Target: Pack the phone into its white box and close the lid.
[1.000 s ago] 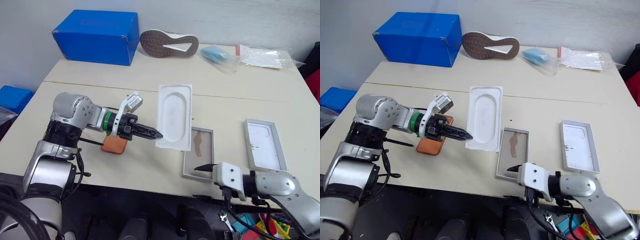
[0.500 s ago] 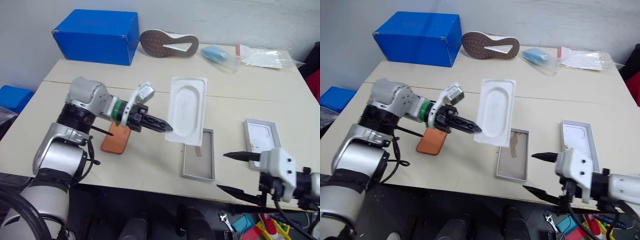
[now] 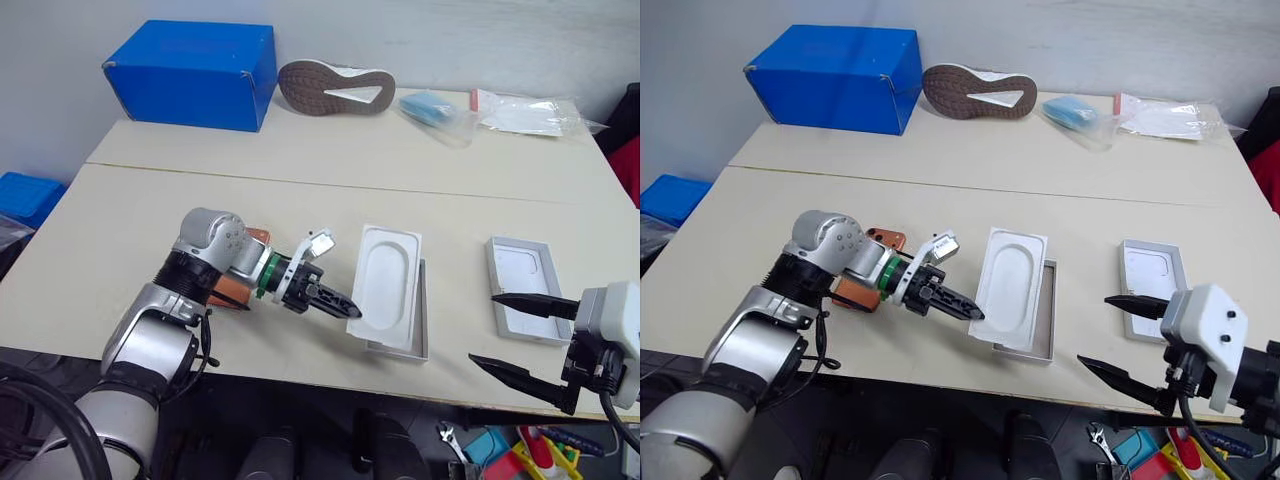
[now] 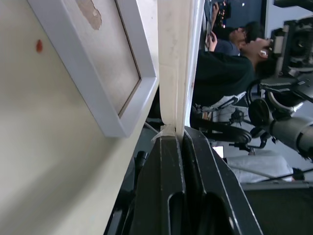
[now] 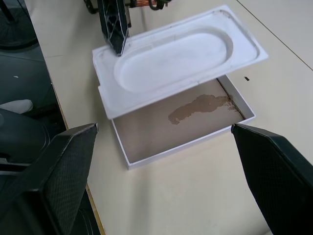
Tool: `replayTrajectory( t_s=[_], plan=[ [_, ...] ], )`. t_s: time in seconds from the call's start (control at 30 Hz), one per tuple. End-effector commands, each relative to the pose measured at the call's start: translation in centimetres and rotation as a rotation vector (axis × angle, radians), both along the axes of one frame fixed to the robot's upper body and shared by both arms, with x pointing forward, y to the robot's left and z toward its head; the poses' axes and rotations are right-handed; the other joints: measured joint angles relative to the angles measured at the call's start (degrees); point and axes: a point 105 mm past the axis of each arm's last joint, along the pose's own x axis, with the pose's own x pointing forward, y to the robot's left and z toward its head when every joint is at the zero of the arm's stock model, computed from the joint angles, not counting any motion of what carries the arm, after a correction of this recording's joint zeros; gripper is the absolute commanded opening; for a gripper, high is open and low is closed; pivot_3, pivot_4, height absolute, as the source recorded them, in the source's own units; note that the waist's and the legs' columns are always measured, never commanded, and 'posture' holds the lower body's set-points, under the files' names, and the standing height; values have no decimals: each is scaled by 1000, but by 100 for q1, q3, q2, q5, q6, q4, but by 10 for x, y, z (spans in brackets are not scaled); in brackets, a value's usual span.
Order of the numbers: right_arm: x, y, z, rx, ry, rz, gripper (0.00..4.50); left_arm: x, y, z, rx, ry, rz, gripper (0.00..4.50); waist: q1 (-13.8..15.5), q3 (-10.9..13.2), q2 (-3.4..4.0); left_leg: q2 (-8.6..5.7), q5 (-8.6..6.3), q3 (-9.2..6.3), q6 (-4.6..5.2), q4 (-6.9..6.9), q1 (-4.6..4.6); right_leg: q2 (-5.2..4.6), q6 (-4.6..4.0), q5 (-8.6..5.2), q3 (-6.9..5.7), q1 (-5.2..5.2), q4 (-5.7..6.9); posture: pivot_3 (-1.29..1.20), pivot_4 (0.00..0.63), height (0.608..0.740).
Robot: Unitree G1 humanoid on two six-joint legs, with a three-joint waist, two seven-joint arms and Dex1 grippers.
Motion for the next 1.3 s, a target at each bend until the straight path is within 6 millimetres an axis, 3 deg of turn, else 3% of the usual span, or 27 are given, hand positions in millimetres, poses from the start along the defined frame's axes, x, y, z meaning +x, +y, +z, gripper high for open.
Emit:
replayTrajectory(
  t_s=[0.03, 0.27, 0.73, 1.3],
  plan=[
    [-3, 4, 5, -2, -32, -3, 4460, -3, -10, 5, -38, -1, -9, 0, 6, 0, 0, 0, 0, 0, 0, 0, 0, 0, 0, 0, 0, 0, -1, 0, 150, 740],
    [-4, 5, 5, 0, -32, -14, 4460, 3, -17, -11, 15, 33, 68, 0, -2, 0, 0, 0, 0, 4, -3, -1, 7, 1, 0, 0, 0, 3, 2, 0, 150, 740],
    [-2, 7, 6, 1, -46, -19, 4460, 1, -26, -23, 47, 64, 105, 0, 10, 0, -1, 0, -2, 12, -13, -2, 25, 5, 0, 0, 6, 13, 7, 0, 150, 740],
    [-2, 10, 4, 2, -47, -7, 4460, 1, -25, -24, 54, 56, 112, 0, 6, 0, -1, 1, -2, 15, -18, -2, 30, 8, 0, 0, 10, 14, 9, 0, 150, 740]
  ],
)
